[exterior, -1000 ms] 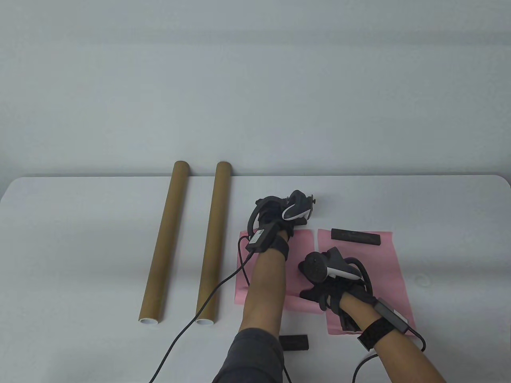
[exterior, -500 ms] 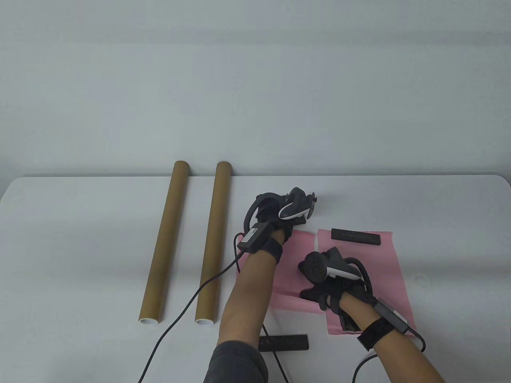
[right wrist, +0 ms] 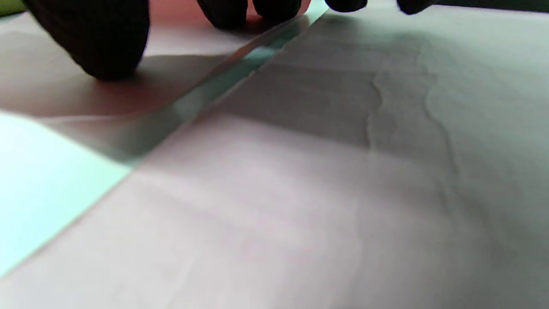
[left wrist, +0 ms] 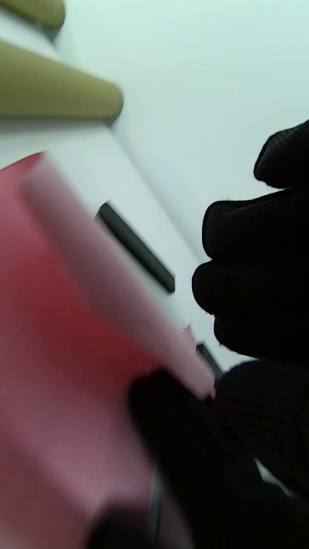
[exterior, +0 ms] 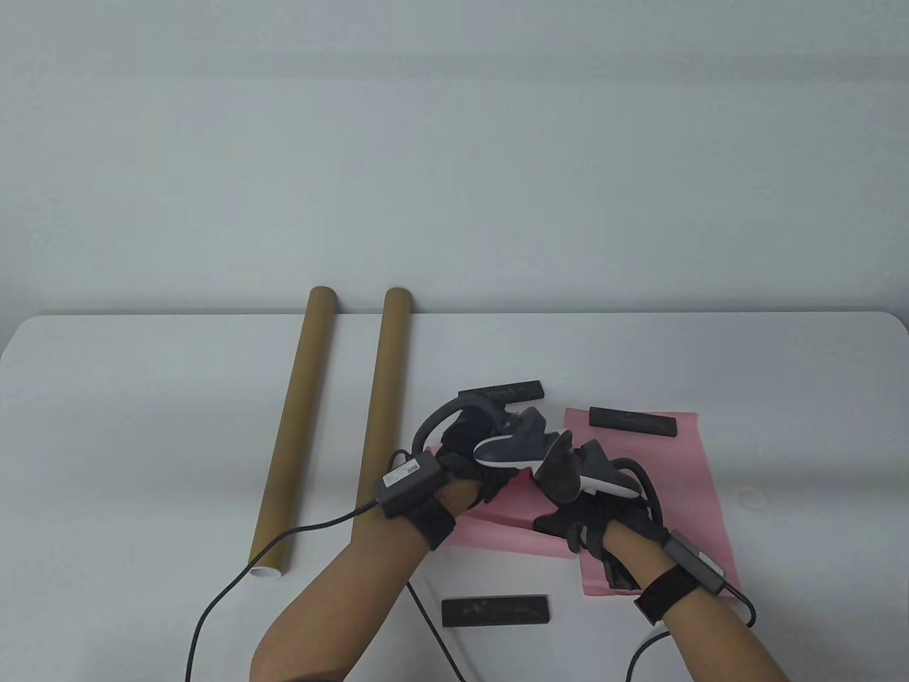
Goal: Roll up papers and store in mailing tubes
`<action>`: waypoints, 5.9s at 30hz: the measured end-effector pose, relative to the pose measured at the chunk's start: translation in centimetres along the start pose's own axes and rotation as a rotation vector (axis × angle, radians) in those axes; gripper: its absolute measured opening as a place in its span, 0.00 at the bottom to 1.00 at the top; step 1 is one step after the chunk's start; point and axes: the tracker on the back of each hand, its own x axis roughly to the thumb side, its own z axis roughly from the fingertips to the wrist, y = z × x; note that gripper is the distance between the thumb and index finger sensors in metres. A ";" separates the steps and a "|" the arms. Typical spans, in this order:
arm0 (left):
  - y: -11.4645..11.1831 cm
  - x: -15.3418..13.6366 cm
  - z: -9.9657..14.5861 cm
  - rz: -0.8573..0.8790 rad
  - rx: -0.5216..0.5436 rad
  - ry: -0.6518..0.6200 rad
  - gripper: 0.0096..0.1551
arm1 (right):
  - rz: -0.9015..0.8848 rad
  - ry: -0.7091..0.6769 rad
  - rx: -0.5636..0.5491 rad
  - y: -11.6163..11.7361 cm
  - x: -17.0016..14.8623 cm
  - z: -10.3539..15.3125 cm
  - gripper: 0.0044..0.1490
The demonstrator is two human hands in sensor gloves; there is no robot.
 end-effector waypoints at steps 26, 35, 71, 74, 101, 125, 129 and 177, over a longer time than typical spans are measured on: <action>-6.1 2.0 6.4 0.169 -0.020 0.065 0.23 | -0.145 -0.149 -0.280 -4.4 -1.6 4.3 0.50; -5.3 2.4 10.0 0.258 0.158 0.166 0.23 | -0.087 -0.345 -0.334 -5.4 2.3 11.8 0.59; -6.1 2.9 12.3 0.411 0.326 0.136 0.24 | 0.151 -0.326 -0.727 -2.3 4.7 15.8 0.24; -5.7 3.3 12.6 0.291 0.401 0.159 0.35 | 0.013 -0.301 -0.655 -2.3 3.9 15.4 0.23; -5.5 4.4 12.5 0.111 0.449 0.149 0.44 | -0.238 -0.277 -0.522 -2.5 2.6 14.8 0.23; -5.5 4.1 12.7 0.116 0.475 0.167 0.43 | -0.260 -0.257 -0.557 -2.8 2.3 15.0 0.23; -5.7 3.9 12.4 0.156 0.452 0.172 0.31 | -0.317 -0.259 -0.522 -2.6 2.2 14.8 0.24; -5.2 4.7 12.2 0.044 0.463 0.130 0.46 | -0.324 -0.259 -0.493 -2.5 1.5 14.7 0.24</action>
